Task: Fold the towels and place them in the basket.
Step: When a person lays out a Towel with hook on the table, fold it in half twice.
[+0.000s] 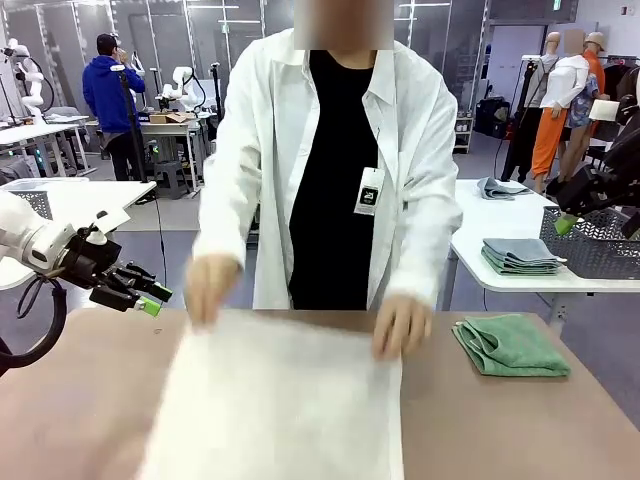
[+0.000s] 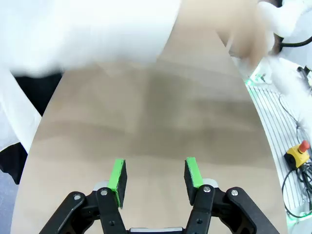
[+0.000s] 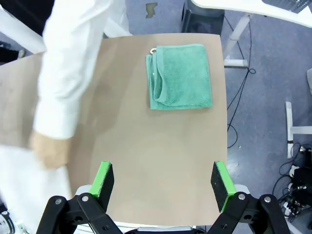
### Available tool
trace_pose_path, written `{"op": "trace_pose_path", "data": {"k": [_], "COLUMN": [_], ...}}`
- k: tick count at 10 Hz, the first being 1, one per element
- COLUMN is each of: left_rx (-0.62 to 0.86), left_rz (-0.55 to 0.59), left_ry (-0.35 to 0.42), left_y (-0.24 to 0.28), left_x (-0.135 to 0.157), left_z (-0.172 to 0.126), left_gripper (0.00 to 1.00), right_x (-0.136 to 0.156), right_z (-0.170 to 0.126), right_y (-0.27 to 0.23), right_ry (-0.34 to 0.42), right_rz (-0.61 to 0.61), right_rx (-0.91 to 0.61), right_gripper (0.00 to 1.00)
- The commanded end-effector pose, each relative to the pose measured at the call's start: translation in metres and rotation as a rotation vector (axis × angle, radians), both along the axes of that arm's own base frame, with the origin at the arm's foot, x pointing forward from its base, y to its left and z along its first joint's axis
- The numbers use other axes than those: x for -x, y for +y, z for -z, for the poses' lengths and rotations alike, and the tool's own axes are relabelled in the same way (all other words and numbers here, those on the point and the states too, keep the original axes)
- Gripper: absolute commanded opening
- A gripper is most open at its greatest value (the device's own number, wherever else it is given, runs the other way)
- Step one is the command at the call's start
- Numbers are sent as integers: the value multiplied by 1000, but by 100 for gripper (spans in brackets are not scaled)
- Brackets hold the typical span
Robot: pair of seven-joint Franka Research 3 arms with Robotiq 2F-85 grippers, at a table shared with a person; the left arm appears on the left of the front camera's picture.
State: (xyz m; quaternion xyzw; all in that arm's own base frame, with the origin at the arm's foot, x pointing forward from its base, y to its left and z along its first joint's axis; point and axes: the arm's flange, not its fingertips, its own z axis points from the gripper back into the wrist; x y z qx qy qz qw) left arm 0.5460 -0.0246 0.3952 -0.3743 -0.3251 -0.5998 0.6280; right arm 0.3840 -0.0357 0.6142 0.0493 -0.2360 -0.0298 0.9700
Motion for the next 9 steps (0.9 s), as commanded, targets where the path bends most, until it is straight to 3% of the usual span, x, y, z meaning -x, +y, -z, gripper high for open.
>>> {"op": "trace_pose_path", "data": {"k": [1,9], "left_rx": [-1,-1], "left_rz": [-1,-1], "left_ry": [-4,-4], "left_y": [0,0], "left_x": [1,1], "left_z": [-2,-2], "left_gripper": [62,62], "right_x": [-3,-3], "right_z": [0,0], "right_y": [-1,-1], "right_ry": [-3,-3], "right_rz": [12,12], "right_rx": [-5,-5], "right_gripper": [100,100]}}
